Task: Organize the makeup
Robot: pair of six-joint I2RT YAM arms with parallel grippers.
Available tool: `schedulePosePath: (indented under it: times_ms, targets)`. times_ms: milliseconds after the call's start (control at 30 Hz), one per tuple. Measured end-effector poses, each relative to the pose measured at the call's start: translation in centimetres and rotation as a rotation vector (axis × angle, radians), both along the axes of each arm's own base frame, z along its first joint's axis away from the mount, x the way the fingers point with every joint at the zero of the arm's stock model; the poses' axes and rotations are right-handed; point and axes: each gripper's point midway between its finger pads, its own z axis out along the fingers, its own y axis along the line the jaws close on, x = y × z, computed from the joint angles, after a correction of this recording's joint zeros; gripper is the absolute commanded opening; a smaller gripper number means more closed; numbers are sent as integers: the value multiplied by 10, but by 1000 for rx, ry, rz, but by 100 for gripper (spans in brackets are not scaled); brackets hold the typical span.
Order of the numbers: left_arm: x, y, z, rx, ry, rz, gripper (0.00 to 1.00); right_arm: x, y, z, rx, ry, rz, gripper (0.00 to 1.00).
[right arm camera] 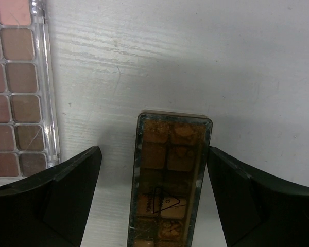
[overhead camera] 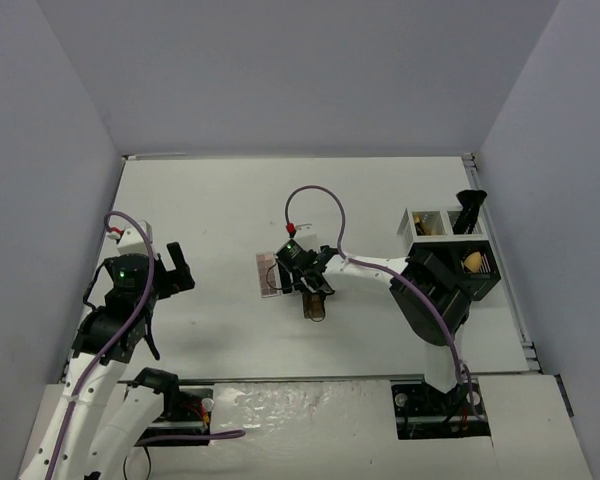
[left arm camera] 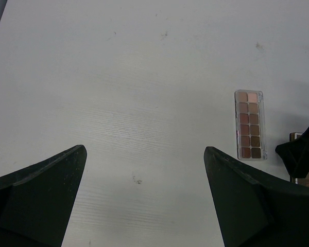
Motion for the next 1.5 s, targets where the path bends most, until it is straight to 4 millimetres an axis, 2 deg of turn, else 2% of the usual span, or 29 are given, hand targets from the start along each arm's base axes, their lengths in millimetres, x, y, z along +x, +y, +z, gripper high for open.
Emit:
schedulePosePath:
  times_ms: [167, 267, 333, 533, 600, 667, 800, 900, 1000, 1100, 1200, 1300, 1367, 1500]
  targets:
    - [0, 0, 0, 0, 0, 0, 97, -1, 4, -1, 15, 3, -4, 49]
    - [0, 0, 0, 0, 1, 0, 97, -1, 5, -1, 21, 4, -6, 25]
    - [0, 0, 0, 0, 2, 0, 97, -1, 5, -1, 21, 2, -5, 16]
    - [1, 0, -2, 2, 8, 0, 97, -3, 0, 3, 10, -7, -9, 8]
    - [1, 0, -2, 2, 9, 0, 97, -2, -8, 11, 3, -28, -23, 7]
    - [1, 0, -2, 2, 9, 0, 97, 1, -20, 29, 6, -74, -49, 6]
    - [1, 0, -2, 2, 10, 0, 97, 22, -67, 98, 60, -246, -189, 6]
    - [0, 0, -2, 2, 11, 0, 97, 41, -124, 163, 114, -435, -370, 5]
    - [0, 0, -2, 1, 10, 0, 97, 39, -190, 216, 120, -607, -558, 5]
    - [0, 0, -2, 1, 11, 1, 97, 25, -246, 248, 96, -738, -728, 5]
    - [0, 0, -2, 0, 11, 3, 97, 9, -290, 259, 48, -822, -867, 5]
    - [0, 0, -2, 0, 11, 4, 97, 0, -323, 254, -4, -871, -981, 5]
    - [0, 1, -2, -1, 11, 5, 97, -3, -339, 247, -43, -886, -1035, 5]
    - [0, 1, -2, 0, 11, 5, 97, 1, -352, 236, -89, -907, -1077, 5]
